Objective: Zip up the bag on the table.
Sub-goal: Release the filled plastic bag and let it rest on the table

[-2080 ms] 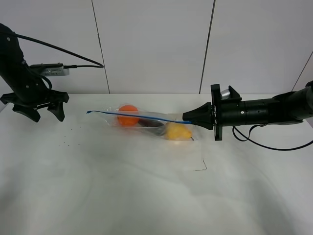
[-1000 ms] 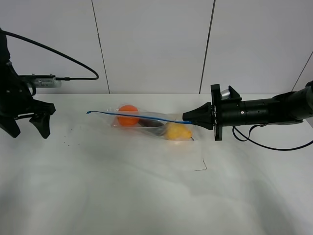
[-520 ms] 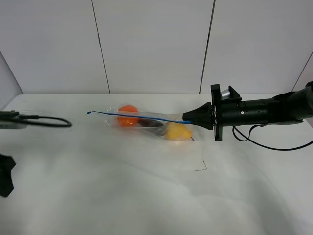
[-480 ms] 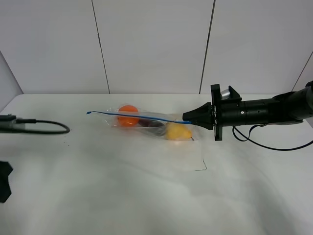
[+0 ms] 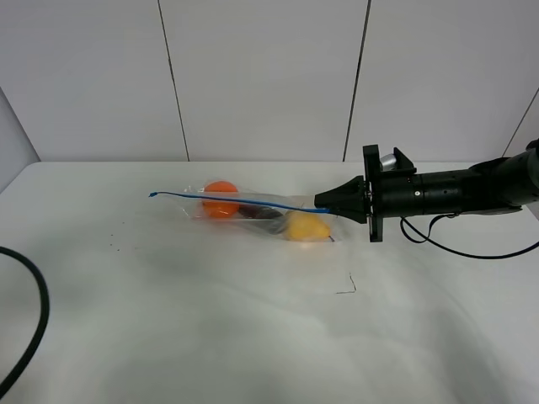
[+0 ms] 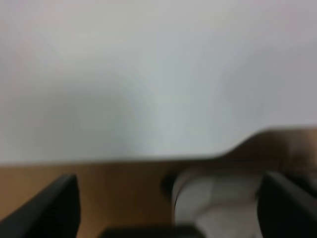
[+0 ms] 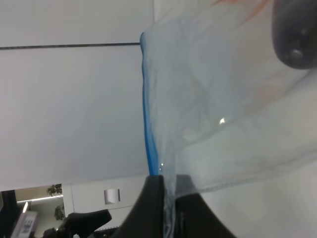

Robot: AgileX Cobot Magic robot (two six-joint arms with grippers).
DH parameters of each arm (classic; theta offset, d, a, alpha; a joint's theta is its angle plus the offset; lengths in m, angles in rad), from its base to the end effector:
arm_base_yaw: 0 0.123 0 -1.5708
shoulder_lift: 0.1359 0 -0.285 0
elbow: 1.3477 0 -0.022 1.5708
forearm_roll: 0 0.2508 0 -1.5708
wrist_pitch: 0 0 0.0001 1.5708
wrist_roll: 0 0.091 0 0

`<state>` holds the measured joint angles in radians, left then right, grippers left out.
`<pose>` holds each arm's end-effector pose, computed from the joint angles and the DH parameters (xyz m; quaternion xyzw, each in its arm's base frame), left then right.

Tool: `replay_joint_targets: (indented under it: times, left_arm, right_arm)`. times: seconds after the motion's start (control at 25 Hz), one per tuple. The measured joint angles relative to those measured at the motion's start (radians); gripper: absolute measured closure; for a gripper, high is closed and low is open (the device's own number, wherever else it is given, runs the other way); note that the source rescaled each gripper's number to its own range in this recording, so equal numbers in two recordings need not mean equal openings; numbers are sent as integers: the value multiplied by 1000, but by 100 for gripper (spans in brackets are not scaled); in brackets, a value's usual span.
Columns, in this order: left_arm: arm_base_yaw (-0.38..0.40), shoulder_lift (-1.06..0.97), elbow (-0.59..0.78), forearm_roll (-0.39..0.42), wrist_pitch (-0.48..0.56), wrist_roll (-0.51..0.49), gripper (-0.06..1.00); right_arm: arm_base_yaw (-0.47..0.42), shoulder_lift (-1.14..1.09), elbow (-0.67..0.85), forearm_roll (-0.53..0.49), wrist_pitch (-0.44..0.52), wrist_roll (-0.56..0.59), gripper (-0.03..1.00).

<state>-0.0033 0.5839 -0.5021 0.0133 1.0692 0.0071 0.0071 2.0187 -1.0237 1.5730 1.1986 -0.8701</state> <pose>0.0805 0.0008 0.2546 0.0067 0.9680 0.0069 0.2508 0.3486 0.0873 0.1508 0.0935 0.7962 0.5939 0.0677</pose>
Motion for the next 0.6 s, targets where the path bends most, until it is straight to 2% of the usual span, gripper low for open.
replay_joint_targets:
  times: [0.32,0.6]
  left_arm:
    - [0,-268,8,-24,-9,41,-6]
    - [0,-341,8,-24,-9,45,-6]
  right_arm:
    - [0,0,0,-1,0,0,96]
    - [0,0,0,-3,0,0,96]
